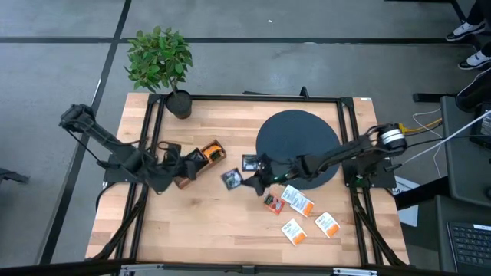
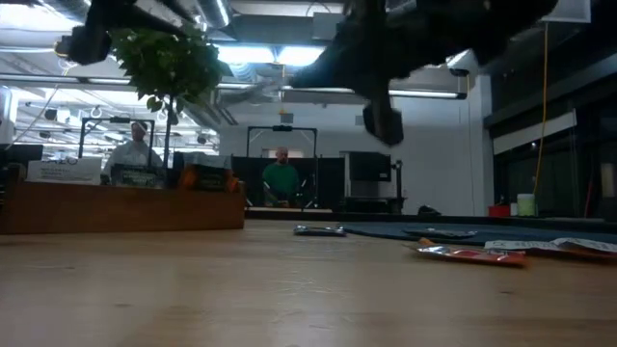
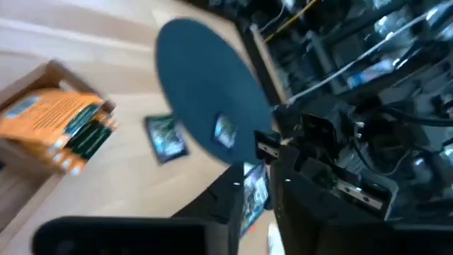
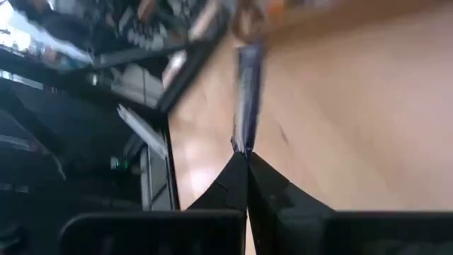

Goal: Pick & Place Tea
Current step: Put the black tea bag into the middle section of the wooden organizer

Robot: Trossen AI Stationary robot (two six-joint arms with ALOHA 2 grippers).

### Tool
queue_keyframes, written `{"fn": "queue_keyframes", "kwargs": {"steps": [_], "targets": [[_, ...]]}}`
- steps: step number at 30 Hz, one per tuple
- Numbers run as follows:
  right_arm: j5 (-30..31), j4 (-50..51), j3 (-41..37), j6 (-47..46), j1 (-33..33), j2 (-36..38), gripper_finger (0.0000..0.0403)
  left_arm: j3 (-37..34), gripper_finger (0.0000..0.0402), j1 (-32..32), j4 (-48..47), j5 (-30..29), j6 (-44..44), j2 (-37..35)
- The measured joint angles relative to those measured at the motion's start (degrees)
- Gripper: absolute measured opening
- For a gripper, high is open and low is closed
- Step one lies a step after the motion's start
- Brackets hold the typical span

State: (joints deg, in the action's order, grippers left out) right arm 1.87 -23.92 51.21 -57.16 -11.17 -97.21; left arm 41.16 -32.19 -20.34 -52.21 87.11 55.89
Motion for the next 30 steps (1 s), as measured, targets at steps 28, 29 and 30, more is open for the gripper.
{"fn": "queue_keyframes", "kwargs": {"steps": [28, 29, 30], "targets": [[3.13, -6.93, 0.01, 1.11, 5.35, 9.03, 0.0002, -7.25, 0.0117, 11.18, 40.07, 10.3, -20.58, 3.72], [2.91, -7.11, 0.01, 0.67, 5.51, 9.03, 0.0002, -7.25, 0.0114, 11.79, 41.56, 11.37, -21.78, 4.22], [2.77, -7.33, 0.01, 0.68, 5.56, 9.03, 0.0002, -7.25, 0.011, 12.42, 42.62, 12.41, -22.34, 4.81]]}}
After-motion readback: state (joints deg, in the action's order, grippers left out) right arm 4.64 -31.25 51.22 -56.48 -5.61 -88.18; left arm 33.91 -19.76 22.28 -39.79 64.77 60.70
